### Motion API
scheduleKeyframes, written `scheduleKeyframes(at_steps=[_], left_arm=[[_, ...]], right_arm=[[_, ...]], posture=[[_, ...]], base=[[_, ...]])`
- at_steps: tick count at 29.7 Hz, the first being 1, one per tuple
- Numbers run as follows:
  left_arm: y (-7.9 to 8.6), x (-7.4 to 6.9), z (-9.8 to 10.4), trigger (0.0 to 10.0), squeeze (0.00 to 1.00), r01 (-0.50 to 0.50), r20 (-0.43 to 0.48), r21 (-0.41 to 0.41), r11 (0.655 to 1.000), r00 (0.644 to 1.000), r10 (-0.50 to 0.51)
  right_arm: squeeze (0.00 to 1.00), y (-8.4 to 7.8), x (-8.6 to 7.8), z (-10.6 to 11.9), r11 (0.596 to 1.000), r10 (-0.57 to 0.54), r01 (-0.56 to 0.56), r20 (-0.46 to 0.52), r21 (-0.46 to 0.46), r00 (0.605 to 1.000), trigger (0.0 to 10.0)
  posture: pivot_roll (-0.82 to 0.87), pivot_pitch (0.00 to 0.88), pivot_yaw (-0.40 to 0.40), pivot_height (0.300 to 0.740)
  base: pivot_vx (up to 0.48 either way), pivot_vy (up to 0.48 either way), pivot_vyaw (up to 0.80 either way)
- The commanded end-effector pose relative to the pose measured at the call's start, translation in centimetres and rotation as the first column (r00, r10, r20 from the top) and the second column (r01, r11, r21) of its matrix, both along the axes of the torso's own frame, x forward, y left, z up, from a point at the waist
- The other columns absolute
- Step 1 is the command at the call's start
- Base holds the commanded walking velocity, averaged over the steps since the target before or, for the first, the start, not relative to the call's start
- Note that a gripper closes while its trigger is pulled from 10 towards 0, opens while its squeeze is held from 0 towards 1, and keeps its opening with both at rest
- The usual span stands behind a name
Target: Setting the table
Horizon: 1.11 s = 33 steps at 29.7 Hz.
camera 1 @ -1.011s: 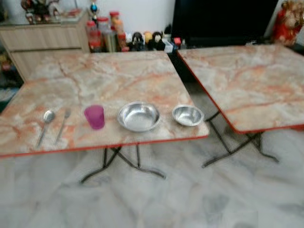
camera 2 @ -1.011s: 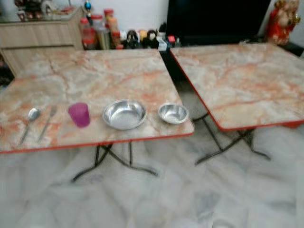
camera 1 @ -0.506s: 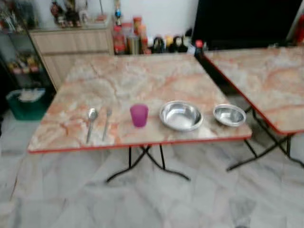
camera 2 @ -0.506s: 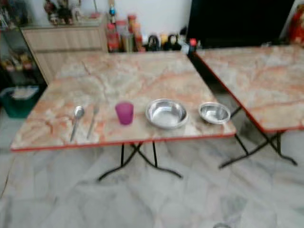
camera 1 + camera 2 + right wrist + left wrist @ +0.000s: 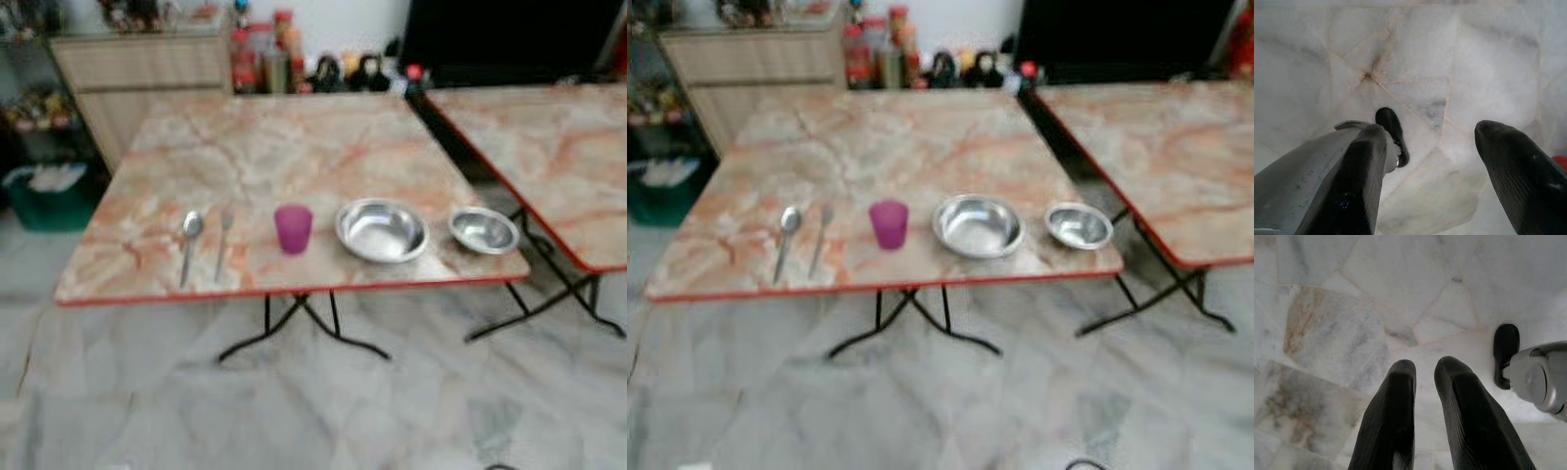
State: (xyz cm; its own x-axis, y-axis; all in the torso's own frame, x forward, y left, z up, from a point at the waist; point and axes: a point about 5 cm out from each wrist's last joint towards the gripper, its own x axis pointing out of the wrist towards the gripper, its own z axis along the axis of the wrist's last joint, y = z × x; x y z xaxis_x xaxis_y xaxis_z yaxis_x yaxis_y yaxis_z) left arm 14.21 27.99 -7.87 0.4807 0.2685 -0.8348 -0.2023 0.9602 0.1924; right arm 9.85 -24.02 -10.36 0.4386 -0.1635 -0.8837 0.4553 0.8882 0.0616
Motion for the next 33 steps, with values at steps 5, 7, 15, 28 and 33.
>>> scheduleKeyframes(at_steps=[5,7,15,28,33], left_arm=[[0.07,-1.11,-0.39,10.0,0.0,0.001,-0.039,0.005,1.0,0.999,-0.001],[0.09,-1.09,-0.38,10.0,0.0,0.005,-0.041,0.006,1.0,0.999,-0.005],[0.1,-1.1,-0.38,10.0,0.0,0.005,-0.041,0.006,1.0,0.999,-0.005],[0.11,-1.11,-0.38,10.0,0.0,0.005,-0.041,0.006,1.0,0.999,-0.005],[0.09,-1.1,-0.38,10.0,0.0,0.005,-0.041,0.005,1.0,0.999,-0.005]], right_arm=[[0.0,-0.01,0.33,0.11,0.999,-0.052,0.052,0.03,0.012,0.998,10.0],[0.0,0.0,0.39,0.13,0.999,-0.047,0.046,0.034,0.011,0.998,10.0],[0.0,0.0,0.37,0.12,0.999,-0.036,0.036,0.028,0.007,0.999,10.0],[0.0,-0.11,0.42,0.15,1.0,0.025,-0.025,0.009,-0.01,1.0,10.0],[0.0,-0.02,0.33,0.11,0.999,-0.035,0.035,0.023,0.008,0.999,10.0]], posture=[[-0.01,0.079,-0.011,0.74],[-0.01,0.079,-0.011,0.74],[-0.01,0.079,-0.011,0.74],[-0.01,0.082,-0.01,0.74],[-0.01,0.082,-0.01,0.74]], base=[[0.246,0.0,0.0],[0.27,0.0,0.0],[0.282,0.0,0.0],[0.358,0.0,0.21],[0.362,0.0,0.16]])
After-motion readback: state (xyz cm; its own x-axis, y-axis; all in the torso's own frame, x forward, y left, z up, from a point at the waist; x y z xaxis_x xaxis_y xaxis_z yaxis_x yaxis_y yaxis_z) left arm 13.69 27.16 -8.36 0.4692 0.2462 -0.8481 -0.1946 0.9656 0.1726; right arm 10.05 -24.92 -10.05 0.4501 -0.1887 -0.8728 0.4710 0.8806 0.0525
